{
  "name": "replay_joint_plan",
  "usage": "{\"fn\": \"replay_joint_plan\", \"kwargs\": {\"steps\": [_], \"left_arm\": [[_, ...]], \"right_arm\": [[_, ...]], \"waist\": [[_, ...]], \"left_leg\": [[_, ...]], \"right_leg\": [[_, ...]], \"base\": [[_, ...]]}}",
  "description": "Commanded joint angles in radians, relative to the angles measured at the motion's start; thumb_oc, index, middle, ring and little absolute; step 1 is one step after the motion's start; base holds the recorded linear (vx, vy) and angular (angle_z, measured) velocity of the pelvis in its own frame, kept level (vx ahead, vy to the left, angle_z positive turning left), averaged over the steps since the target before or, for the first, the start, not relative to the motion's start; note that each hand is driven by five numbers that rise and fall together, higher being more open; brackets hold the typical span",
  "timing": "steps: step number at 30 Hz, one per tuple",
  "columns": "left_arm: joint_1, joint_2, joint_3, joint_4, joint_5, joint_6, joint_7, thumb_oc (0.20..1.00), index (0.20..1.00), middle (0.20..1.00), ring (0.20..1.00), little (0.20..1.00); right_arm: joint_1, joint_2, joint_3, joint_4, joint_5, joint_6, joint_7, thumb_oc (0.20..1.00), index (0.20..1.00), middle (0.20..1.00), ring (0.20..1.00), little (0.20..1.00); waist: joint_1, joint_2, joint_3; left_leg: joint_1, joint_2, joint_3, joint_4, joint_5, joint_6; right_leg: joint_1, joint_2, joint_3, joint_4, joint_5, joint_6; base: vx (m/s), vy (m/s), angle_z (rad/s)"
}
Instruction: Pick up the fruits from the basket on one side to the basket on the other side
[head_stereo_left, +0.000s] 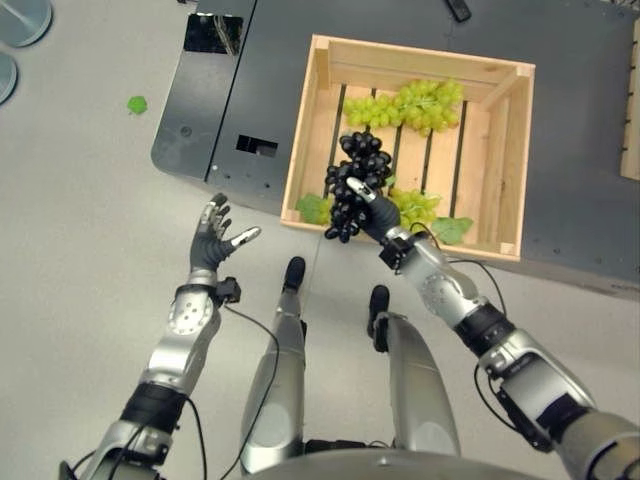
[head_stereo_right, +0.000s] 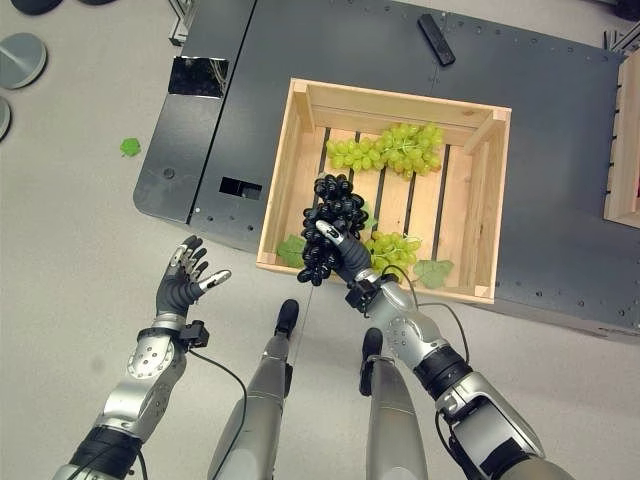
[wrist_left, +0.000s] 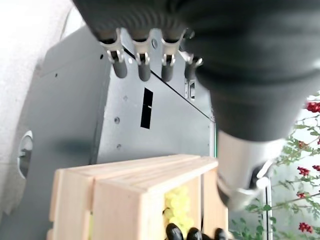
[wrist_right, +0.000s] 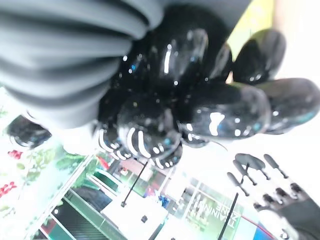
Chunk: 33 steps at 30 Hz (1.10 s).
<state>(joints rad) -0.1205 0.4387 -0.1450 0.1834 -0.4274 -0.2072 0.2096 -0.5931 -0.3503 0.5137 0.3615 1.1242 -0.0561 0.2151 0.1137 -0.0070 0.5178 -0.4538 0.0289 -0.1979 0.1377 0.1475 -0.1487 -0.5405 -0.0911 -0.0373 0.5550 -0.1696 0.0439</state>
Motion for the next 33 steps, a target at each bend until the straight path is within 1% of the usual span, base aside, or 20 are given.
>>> {"fn": "replay_joint_plan", "kwargs": {"steps": [1,4,6,7,8,10,12,13,14,18,20,24,25,26,27,29,31,33], "left_arm": [[-0.004,-0.006,0.043,-0.025,-0.009,-0.054,-0.021,1.0,1.0,1.0,1.0,1.0],[0.006,-0.007,0.054,-0.025,-0.002,-0.052,-0.035,1.0,1.0,1.0,1.0,1.0],[0.008,-0.005,0.059,-0.013,0.009,-0.05,-0.048,1.0,1.0,1.0,1.0,1.0],[0.015,-0.001,0.063,-0.014,0.014,-0.05,-0.056,1.0,1.0,1.0,1.0,1.0],[0.015,-0.002,0.063,-0.014,0.014,-0.05,-0.056,1.0,1.0,1.0,1.0,1.0],[0.037,0.017,0.077,-0.021,0.048,-0.049,-0.068,1.0,1.0,1.0,1.0,1.0],[0.046,0.028,0.085,-0.035,0.065,-0.049,-0.079,1.0,1.0,1.0,1.0,1.0],[0.046,0.028,0.085,-0.035,0.065,-0.049,-0.08,1.0,1.0,1.0,1.0,1.0],[0.052,0.05,0.098,-0.048,0.083,-0.049,-0.088,1.0,1.0,1.0,1.0,1.0],[0.064,0.081,0.116,-0.074,0.103,-0.052,-0.103,1.0,1.0,1.0,1.0,1.0],[0.073,0.097,0.131,-0.095,0.118,-0.052,-0.109,1.0,1.0,1.0,1.0,1.0],[0.083,0.139,0.154,-0.155,0.165,-0.04,-0.116,1.0,1.0,1.0,1.0,1.0],[0.084,0.139,0.154,-0.156,0.165,-0.04,-0.116,1.0,1.0,1.0,1.0,1.0],[0.079,0.15,0.155,-0.185,0.154,-0.036,-0.132,1.0,1.0,1.0,1.0,1.0],[0.072,0.154,0.157,-0.221,0.095,-0.034,-0.16,1.0,1.0,1.0,1.0,1.0],[0.073,0.154,0.157,-0.222,0.095,-0.033,-0.161,1.0,1.0,1.0,1.0,1.0],[0.053,0.215,0.14,-0.276,0.057,-0.03,-0.217,1.0,1.0,1.0,1.0,1.0],[0.025,0.235,0.122,-0.271,0.033,-0.031,-0.224,1.0,1.0,1.0,1.0,1.0]], "right_arm": [[-0.038,-0.004,-0.049,-0.138,0.012,-0.033,0.074,0.2,0.2,0.2,0.2,0.2],[-0.034,-0.035,-0.059,-0.171,0.006,-0.028,0.083,0.2,0.2,0.2,0.2,0.2],[-0.036,-0.08,-0.048,-0.213,-0.015,-0.014,0.101,0.2,0.2,0.2,0.2,0.2],[-0.033,-0.11,-0.051,-0.241,-0.02,-0.007,0.112,0.2,0.2,0.2,0.2,0.2],[-0.033,-0.11,-0.051,-0.241,-0.02,-0.007,0.112,0.2,0.2,0.2,0.2,0.2],[-0.012,-0.187,-0.068,-0.289,-0.027,0.002,0.135,0.2,0.2,0.2,0.2,0.2],[0.004,-0.225,-0.093,-0.318,-0.03,-0.003,0.138,0.2,0.2,0.2,0.2,0.2],[0.004,-0.225,-0.093,-0.318,-0.03,-0.002,0.138,0.2,0.2,0.2,0.2,0.2],[0.006,-0.285,-0.117,-0.347,-0.036,-0.006,0.144,0.2,0.2,0.2,0.2,0.2],[0.021,-0.347,-0.156,-0.382,-0.024,-0.01,0.145,0.2,0.2,0.2,0.2,0.2],[0.033,-0.376,-0.161,-0.407,-0.022,-0.001,0.152,0.2,0.2,0.2,0.2,0.2],[0.084,-0.399,-0.173,-0.435,-0.031,0.024,0.163,0.2,0.2,0.2,0.2,0.2],[0.085,-0.399,-0.174,-0.436,-0.031,0.024,0.163,0.2,0.2,0.2,0.2,0.2],[0.102,-0.399,-0.166,-0.441,-0.034,0.038,0.166,0.2,0.2,0.2,0.2,0.2],[0.123,-0.404,-0.152,-0.459,-0.04,0.055,0.174,0.2,0.2,0.2,0.2,0.2],[0.124,-0.404,-0.152,-0.46,-0.04,0.055,0.174,0.2,0.2,0.2,0.2,0.2],[0.121,-0.408,-0.117,-0.47,-0.036,0.081,0.192,0.2,0.2,0.2,0.2,0.2],[0.122,-0.398,-0.091,-0.474,-0.032,0.089,0.197,0.2,0.2,0.2,0.2,0.2]], "waist": [[-0.018,0.0,0.002],[-0.019,-0.002,0.002],[-0.021,-0.008,0.001],[-0.023,-0.012,-0.011],[-0.024,-0.012,-0.013],[-0.03,-0.02,-0.045],[-0.035,-0.025,-0.071],[-0.035,-0.025,-0.071],[-0.041,-0.03,-0.101],[-0.054,-0.043,-0.166],[-0.06,-0.051,-0.197],[-0.073,-0.057,-0.251],[-0.072,-0.057,-0.251],[-0.08,-0.059,-0.273],[-0.088,-0.061,-0.299],[-0.087,-0.061,-0.298],[-0.095,-0.063,-0.331],[-0.097,-0.066,-0.352]], "left_leg": [[0.062,-0.065,0.005,0.072,-0.092,0.068],[0.099,-0.066,0.004,0.067,-0.092,0.069],[0.128,-0.065,0.005,0.068,-0.099,0.069],[0.136,-0.064,0.004,0.069,-0.101,0.069],[0.133,-0.064,0.003,0.065,-0.097,0.069],[0.158,-0.061,0.003,0.056,-0.1,0.069],[0.173,-0.059,0.005,0.047,-0.101,0.069],[0.174,-0.058,0.005,0.046,-0.101,0.069],[0.193,-0.056,0.008,0.033,-0.1,0.067],[0.229,-0.051,0.022,0.009,-0.104,0.069],[0.251,-0.048,0.031,0.003,-0.11,0.072],[0.295,-0.043,0.041,-0.011,-0.125,0.078],[0.296,-0.043,0.041,-0.011,-0.125,0.078],[0.312,-0.04,0.046,-0.018,-0.13,0.081],[0.331,-0.036,0.053,-0.029,-0.135,0.083],[0.333,-0.035,0.053,-0.031,-0.134,0.083],[0.355,-0.027,0.071,-0.048,-0.14,0.086],[0.368,-0.021,0.084,-0.058,-0.14,0.085]], "right_leg": [[0.118,-0.044,-0.006,-0.212,0.154,0.065],[0.161,-0.047,-0.012,-0.225,0.155,0.067],[0.193,-0.047,-0.014,-0.231,0.151,0.068],[0.203,-0.046,-0.014,-0.237,0.152,0.068],[0.202,-0.045,-0.014,-0.241,0.156,0.069],[0.23,-0.045,-0.019,-0.26,0.159,0.072],[0.25,-0.044,-0.023,-0.278,0.164,0.074],[0.251,-0.044,-0.024,-0.279,0.164,0.074],[0.276,-0.04,-0.028,-0.304,0.17,0.077],[0.315,-0.034,-0.031,-0.349,0.181,0.083],[0.333,-0.032,-0.03,-0.358,0.182,0.085],[0.371,-0.029,-0.026,-0.364,0.171,0.084],[0.372,-0.029,-0.026,-0.365,0.171,0.084],[0.386,-0.028,-0.022,-0.369,0.168,0.084],[0.402,-0.026,-0.019,-0.384,0.168,0.085],[0.404,-0.025,-0.018,-0.385,0.168,0.085],[0.419,-0.019,-0.007,-0.412,0.176,0.089],[0.428,-0.017,-0.001,-0.422,0.177,0.09]], "base": [[0.0,-0.008,0.05],[0.0,-0.007,0.04],[0.0,-0.001,0.02],[0.0,0.0,0.0],[0.03,0.005,0.03],[0.02,0.003,0.02],[0.03,0.002,0.03],[0.04,0.009,0.01],[0.04,0.01,0.0],[0.06,0.015,0.0],[0.07,0.011,-0.04],[0.08,0.017,-0.05],[0.07,0.024,-0.1],[0.11,0.021,-0.08],[0.11,0.021,-0.07],[0.06,0.007,-0.04],[0.08,0.016,-0.1],[0.08,0.006,-0.28]]}}
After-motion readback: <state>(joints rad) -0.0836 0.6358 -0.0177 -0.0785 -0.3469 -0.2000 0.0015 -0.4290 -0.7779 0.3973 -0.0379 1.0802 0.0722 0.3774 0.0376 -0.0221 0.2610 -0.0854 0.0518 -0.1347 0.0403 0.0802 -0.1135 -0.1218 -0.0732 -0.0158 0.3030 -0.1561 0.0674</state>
